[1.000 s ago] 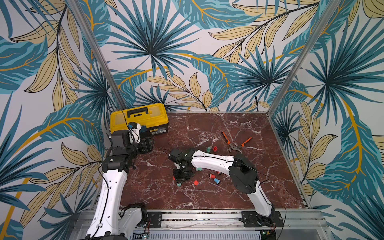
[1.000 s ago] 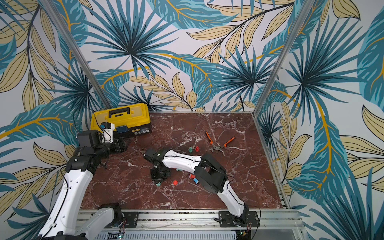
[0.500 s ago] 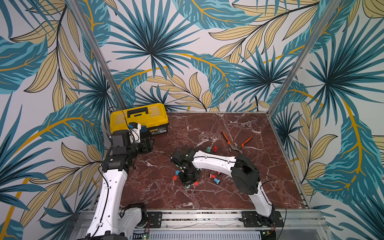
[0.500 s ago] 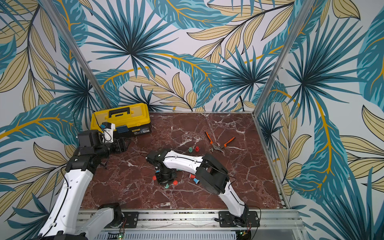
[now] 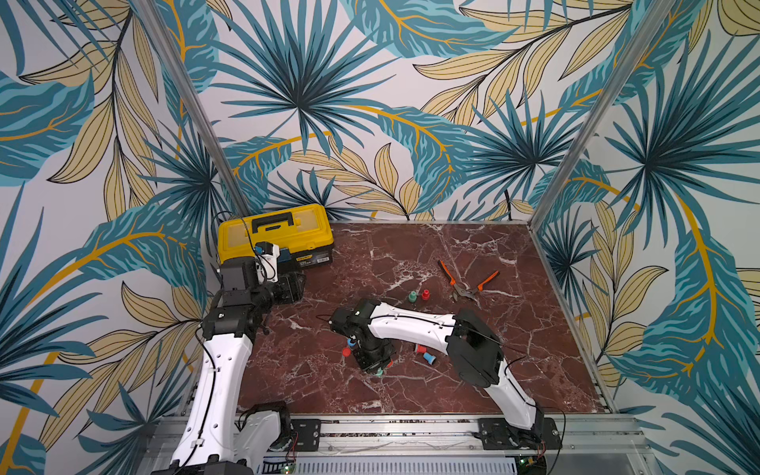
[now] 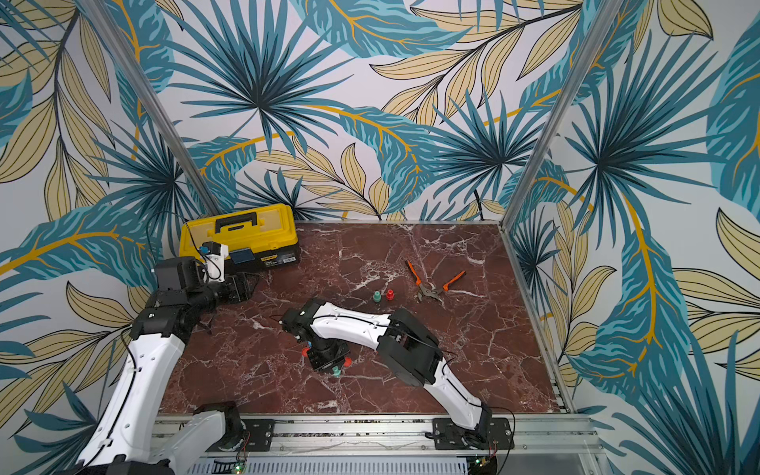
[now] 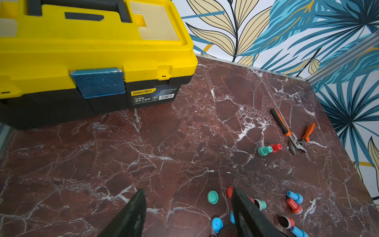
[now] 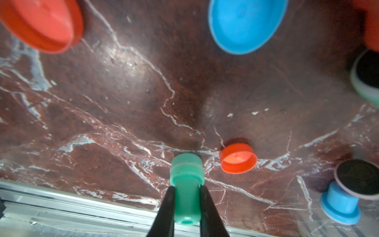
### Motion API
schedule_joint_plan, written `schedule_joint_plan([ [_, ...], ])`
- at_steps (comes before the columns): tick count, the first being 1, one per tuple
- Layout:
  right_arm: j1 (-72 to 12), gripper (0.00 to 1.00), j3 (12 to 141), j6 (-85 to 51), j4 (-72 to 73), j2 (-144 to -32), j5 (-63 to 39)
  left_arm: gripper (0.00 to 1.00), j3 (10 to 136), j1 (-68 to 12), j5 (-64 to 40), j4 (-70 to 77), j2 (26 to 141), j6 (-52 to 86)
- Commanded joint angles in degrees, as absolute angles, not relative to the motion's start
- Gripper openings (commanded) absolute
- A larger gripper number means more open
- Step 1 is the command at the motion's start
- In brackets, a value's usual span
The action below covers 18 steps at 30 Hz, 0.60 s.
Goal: Close the stamp cap
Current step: Close the cover of the stamp, then place the stamp at the center of the board.
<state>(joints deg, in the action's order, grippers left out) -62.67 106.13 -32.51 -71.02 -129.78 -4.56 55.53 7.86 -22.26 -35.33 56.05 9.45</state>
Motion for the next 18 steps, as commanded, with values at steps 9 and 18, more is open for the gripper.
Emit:
schedule_joint_plan([
  [9,-61.10,0.00,104.67,-32.35,-68.90,-127.02,-2.17,0.68,54.92,8.48,-22.75,-33.93,56.31,9.41],
  [18,-54.03,0.00,110.20,-30.47,-69.75,-121.47,-3.40,0.68,54.80,8.44,-22.51,-33.93,56.43,9.48],
])
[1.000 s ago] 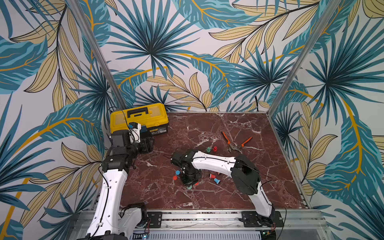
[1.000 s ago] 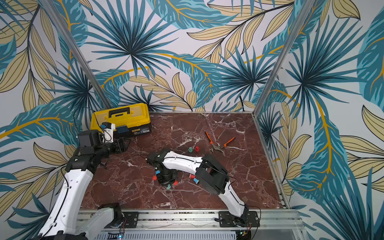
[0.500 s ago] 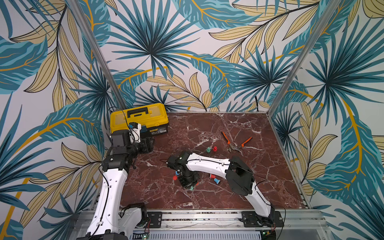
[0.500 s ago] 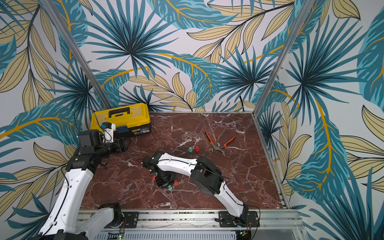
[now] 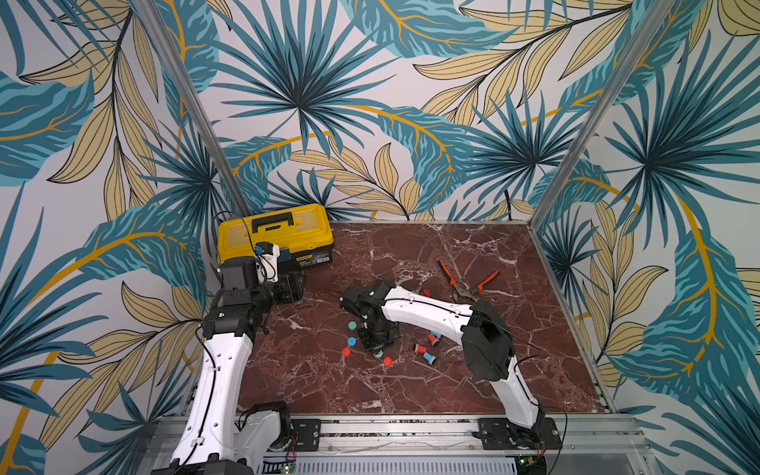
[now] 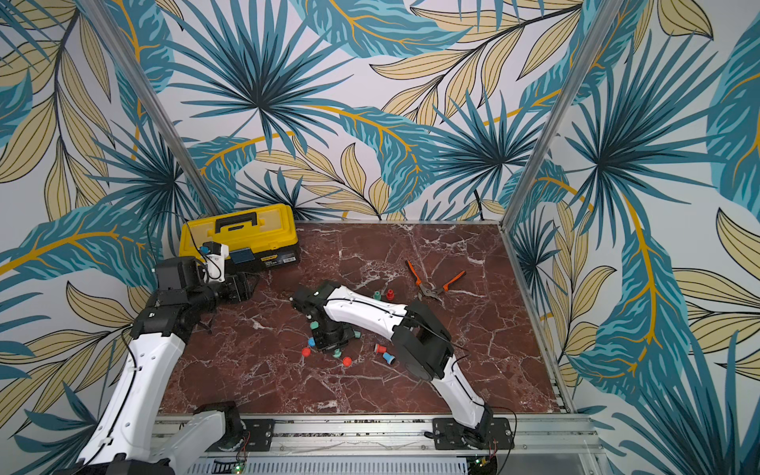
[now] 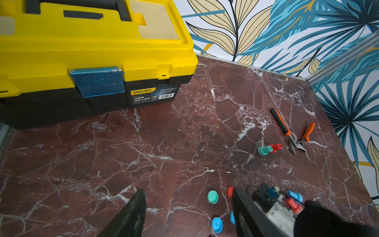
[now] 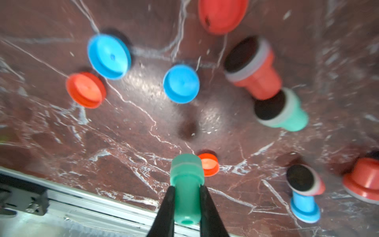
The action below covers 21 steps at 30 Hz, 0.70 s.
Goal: Close the stamp cap
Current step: Place the stamp at the center of the board.
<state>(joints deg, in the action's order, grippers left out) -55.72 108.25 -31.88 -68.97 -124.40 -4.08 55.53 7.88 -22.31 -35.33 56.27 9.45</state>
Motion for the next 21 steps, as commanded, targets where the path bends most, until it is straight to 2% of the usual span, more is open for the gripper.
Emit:
schedule_joint_plan([
  [1,-52.89,0.00,110.82,-30.12,-70.01,-121.45,-3.11,0.68,54.84,8.44,-22.51,-33.93,56.44,9.49],
  [11,-40.47,0.03,120.69,-25.46,-75.60,-127.70,-0.05,0.68,54.76,8.45,-22.55,-33.93,56.49,9.49],
  [21,-35.20,0.07,131.54,-22.90,-77.70,-137.46,1.14,0.68,54.66,8.46,-22.29,-33.93,56.56,9.49],
])
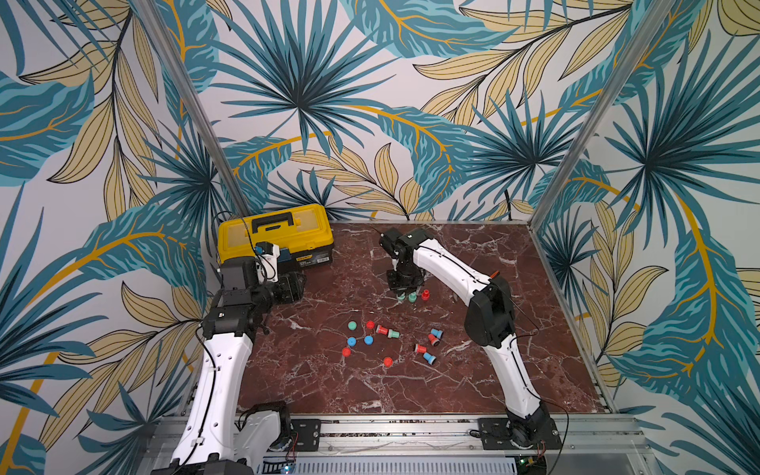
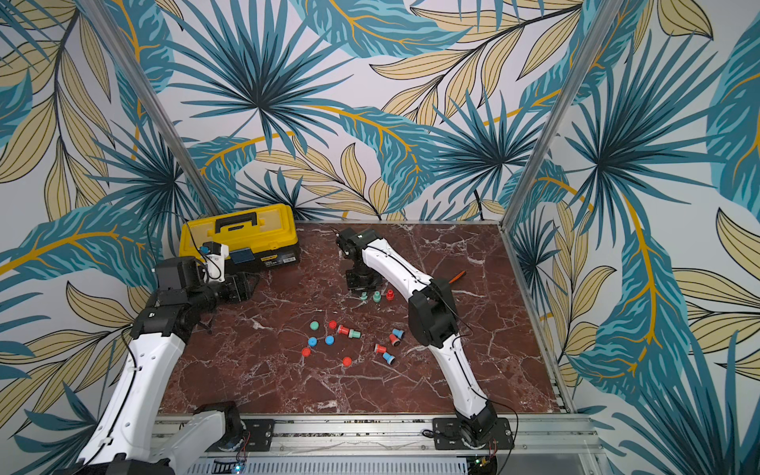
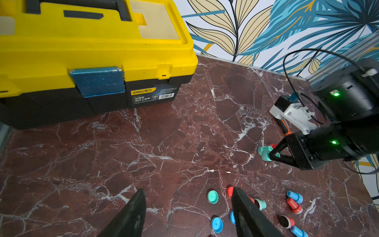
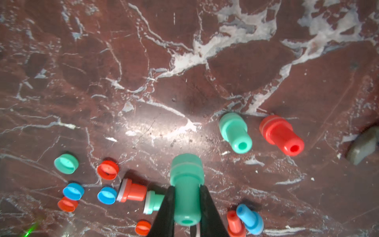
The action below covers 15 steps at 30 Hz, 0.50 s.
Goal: Close the stamp cap
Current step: Place the stamp at the center of the board.
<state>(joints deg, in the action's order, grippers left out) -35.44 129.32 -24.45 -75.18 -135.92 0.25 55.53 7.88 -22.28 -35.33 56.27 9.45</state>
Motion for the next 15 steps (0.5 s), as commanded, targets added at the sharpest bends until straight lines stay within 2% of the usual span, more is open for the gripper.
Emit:
schedule_joint_plan([
  [1,-34.90,0.07,132.19,-22.79,-77.53,-138.16,1.13,0.68,54.67,8.44,-22.20,-33.93,56.61,9.49],
  [15,-33.70,0.14,132.89,-21.37,-74.55,-143.95,0.79,0.69,54.75,8.46,-21.92,-33.91,57.21,9.49],
])
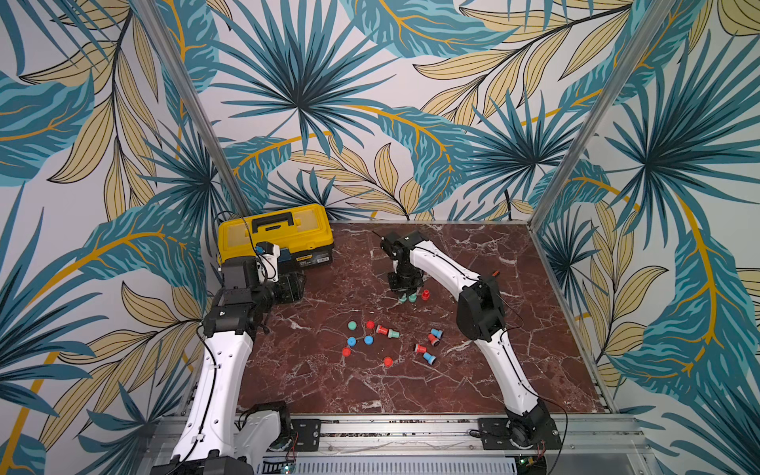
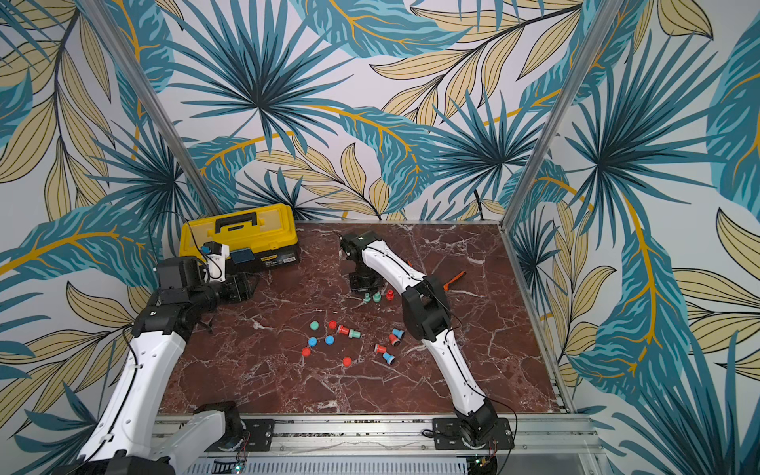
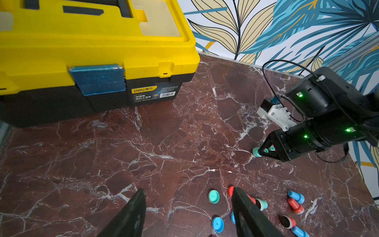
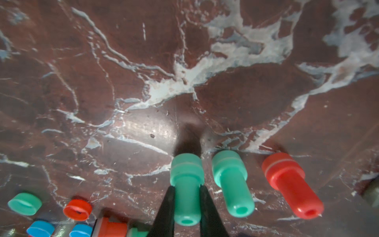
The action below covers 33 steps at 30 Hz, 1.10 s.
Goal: Close the stamp cap
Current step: Place the stamp at the center of the board.
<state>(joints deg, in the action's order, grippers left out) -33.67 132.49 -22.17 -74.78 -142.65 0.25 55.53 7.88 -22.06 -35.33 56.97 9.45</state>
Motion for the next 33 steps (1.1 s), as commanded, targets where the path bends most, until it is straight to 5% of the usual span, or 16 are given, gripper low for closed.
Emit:
schedule_joint_plan([
  [1,-33.67,0.15,132.85,-21.32,-74.38,-144.13,0.80,0.69,54.76,8.45,-21.88,-33.86,57.31,9.49],
  [12,-33.69,0.30,132.89,-22.08,-71.85,-143.61,-1.67,0.68,54.84,8.44,-21.72,-33.93,57.40,9.49],
  [33,-33.57,0.38,133.18,-21.50,-72.31,-134.37,0.83,0.69,54.78,8.45,-21.46,-33.93,57.37,9.41],
])
